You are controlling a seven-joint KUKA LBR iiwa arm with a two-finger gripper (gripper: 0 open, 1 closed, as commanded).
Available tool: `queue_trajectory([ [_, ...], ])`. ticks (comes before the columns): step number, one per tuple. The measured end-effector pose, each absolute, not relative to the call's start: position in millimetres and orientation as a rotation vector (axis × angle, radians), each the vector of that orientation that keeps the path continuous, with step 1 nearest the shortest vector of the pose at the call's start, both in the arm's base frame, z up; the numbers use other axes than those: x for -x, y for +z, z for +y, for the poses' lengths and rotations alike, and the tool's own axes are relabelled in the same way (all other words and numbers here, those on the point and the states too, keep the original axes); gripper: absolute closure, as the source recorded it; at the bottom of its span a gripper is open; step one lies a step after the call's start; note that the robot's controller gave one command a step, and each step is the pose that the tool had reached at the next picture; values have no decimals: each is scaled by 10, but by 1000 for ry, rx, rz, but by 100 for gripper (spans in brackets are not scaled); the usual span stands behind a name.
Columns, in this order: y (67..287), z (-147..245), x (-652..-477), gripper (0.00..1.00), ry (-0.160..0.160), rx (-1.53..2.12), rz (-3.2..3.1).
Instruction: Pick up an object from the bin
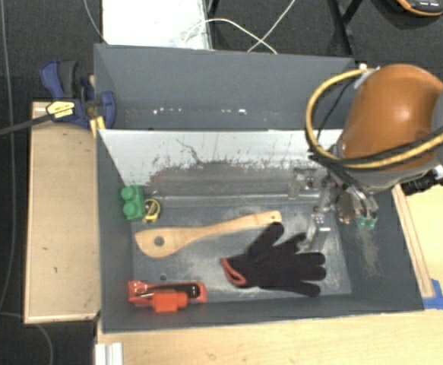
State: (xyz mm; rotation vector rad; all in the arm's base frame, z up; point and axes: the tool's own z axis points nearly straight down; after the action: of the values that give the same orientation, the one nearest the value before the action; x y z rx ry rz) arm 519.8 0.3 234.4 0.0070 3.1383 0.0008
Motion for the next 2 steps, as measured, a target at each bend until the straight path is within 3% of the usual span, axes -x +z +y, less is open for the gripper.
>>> queue_trajectory([
  [1, 2344, 3, -5198, 0, 1, -7, 3138],
  [2, 2365, -150, -5595, 0, -1, 143, 3128],
])
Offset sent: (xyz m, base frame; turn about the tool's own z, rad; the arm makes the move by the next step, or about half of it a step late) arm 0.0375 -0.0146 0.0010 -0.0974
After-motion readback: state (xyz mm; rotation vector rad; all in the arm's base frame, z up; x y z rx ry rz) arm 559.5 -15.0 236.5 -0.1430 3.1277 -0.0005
